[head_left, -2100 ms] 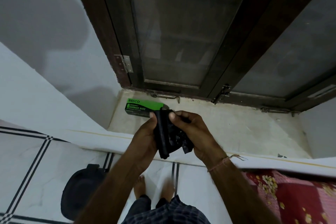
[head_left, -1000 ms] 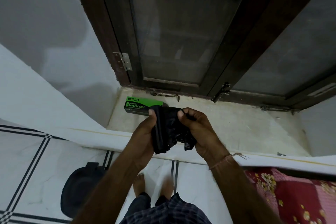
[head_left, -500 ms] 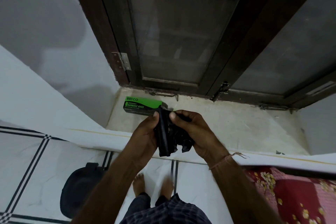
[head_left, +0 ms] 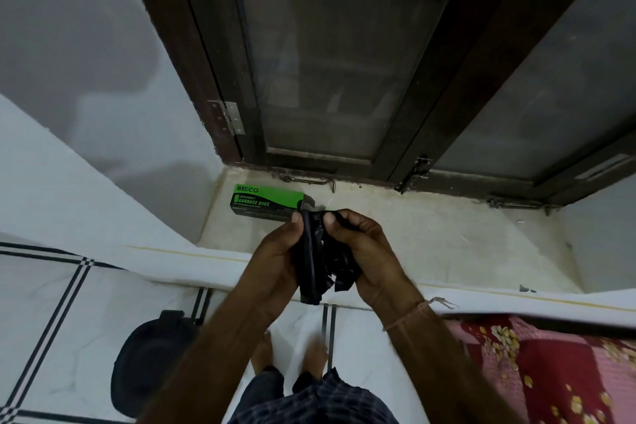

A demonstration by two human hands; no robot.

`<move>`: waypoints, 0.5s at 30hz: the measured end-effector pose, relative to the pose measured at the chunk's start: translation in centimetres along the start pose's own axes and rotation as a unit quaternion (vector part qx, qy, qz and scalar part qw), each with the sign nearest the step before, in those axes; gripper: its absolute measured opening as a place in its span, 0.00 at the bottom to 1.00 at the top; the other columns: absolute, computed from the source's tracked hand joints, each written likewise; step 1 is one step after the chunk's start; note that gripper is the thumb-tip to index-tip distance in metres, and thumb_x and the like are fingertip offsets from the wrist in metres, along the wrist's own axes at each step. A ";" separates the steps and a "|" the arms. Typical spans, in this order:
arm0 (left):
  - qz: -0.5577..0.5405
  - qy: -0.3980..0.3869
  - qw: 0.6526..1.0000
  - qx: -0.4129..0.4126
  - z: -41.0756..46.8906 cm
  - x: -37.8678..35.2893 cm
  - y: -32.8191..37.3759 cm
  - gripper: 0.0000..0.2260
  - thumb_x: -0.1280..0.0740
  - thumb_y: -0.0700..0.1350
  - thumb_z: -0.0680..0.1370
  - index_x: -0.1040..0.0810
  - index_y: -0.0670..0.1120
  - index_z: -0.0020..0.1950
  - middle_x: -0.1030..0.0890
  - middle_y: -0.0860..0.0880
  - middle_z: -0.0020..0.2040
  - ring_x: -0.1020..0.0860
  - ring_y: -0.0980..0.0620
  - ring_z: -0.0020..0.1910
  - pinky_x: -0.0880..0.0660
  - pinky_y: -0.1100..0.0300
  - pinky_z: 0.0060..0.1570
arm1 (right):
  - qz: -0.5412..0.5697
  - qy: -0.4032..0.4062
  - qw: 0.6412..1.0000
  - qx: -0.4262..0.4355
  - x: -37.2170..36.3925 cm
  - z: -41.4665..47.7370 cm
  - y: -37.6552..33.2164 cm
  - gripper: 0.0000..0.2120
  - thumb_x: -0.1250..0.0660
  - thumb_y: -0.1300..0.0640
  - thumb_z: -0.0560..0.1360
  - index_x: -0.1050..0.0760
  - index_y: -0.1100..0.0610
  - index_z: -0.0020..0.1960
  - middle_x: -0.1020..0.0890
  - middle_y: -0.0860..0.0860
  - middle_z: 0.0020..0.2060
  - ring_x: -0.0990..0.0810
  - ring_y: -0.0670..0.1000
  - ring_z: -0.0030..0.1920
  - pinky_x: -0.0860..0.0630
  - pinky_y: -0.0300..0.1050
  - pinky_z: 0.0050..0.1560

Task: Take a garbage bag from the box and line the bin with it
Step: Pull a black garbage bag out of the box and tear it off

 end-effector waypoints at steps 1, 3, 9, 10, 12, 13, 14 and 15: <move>-0.007 0.004 1.000 0.002 0.0 -0.1 0.0 0.23 0.42 0.52 0.83 0.25 0.39 0.71 0.23 0.34 0.68 0.20 0.40 0.62 0.25 0.43 0.64 | 0.008 0.005 1.000 0.011 -0.1 0.0 0.0 0.08 0.30 0.64 0.78 0.16 0.57 0.41 0.14 0.52 0.37 0.16 0.51 0.41 0.19 0.42 0.44; -0.036 0.015 0.999 0.009 0.1 -0.3 -0.2 0.25 0.40 0.52 0.81 0.26 0.38 0.72 0.23 0.34 0.69 0.21 0.40 0.63 0.25 0.43 0.64 | 0.027 0.013 0.999 0.023 -0.4 0.0 0.1 0.16 0.32 0.66 0.78 0.15 0.53 0.36 0.14 0.50 0.36 0.16 0.49 0.40 0.19 0.41 0.44; -0.117 0.034 0.993 -0.006 0.4 -0.1 -0.8 0.20 0.40 0.51 0.81 0.22 0.40 0.66 0.15 0.43 0.56 0.18 0.45 0.57 0.23 0.50 0.62 | 0.078 0.036 0.996 0.005 -0.8 0.5 0.9 0.14 0.35 0.65 0.80 0.19 0.58 0.37 0.16 0.51 0.34 0.17 0.49 0.36 0.19 0.41 0.43; -0.121 0.033 0.992 -0.011 0.5 0.0 -0.8 0.18 0.42 0.50 0.82 0.22 0.40 0.62 0.14 0.45 0.51 0.18 0.46 0.54 0.22 0.51 0.61 | 0.087 0.040 0.995 -0.002 -0.8 0.7 0.9 0.14 0.36 0.64 0.81 0.21 0.59 0.37 0.18 0.51 0.32 0.19 0.48 0.35 0.20 0.41 0.43; -0.124 0.047 0.991 -0.025 0.6 0.1 -0.5 0.15 0.42 0.50 0.83 0.21 0.42 0.56 0.16 0.46 0.45 0.18 0.48 0.49 0.23 0.51 0.60 | 0.106 0.040 0.993 -0.018 -0.9 1.0 1.1 0.15 0.37 0.63 0.82 0.23 0.59 0.36 0.22 0.52 0.32 0.22 0.48 0.33 0.21 0.40 0.42; -0.125 0.054 0.990 -0.031 0.7 0.3 -0.4 0.15 0.42 0.50 0.83 0.22 0.42 0.55 0.18 0.46 0.45 0.19 0.48 0.48 0.24 0.50 0.60 | 0.118 0.039 0.992 -0.025 -0.9 1.1 1.2 0.16 0.38 0.63 0.82 0.24 0.58 0.36 0.22 0.52 0.32 0.23 0.48 0.33 0.22 0.40 0.42; -0.125 0.059 0.990 -0.038 0.7 0.4 -0.2 0.15 0.42 0.51 0.83 0.22 0.41 0.56 0.19 0.45 0.47 0.19 0.48 0.48 0.24 0.50 0.60 | 0.124 0.035 0.991 -0.033 -0.9 1.1 1.2 0.16 0.38 0.63 0.82 0.24 0.58 0.36 0.23 0.52 0.32 0.24 0.48 0.32 0.22 0.40 0.41; -0.121 0.061 0.990 -0.048 0.7 0.6 0.0 0.15 0.41 0.51 0.83 0.22 0.41 0.58 0.19 0.44 0.50 0.19 0.47 0.50 0.23 0.49 0.61 | 0.119 0.026 0.992 -0.038 -1.0 1.1 1.1 0.15 0.38 0.62 0.82 0.24 0.59 0.37 0.23 0.52 0.32 0.24 0.48 0.32 0.22 0.39 0.40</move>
Point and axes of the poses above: each hand's wrist, its own z-axis towards the middle knuckle, its own x-axis out of the back of the hand, y = z × x, the point moved 6 cm from there along z, towards the middle knuckle
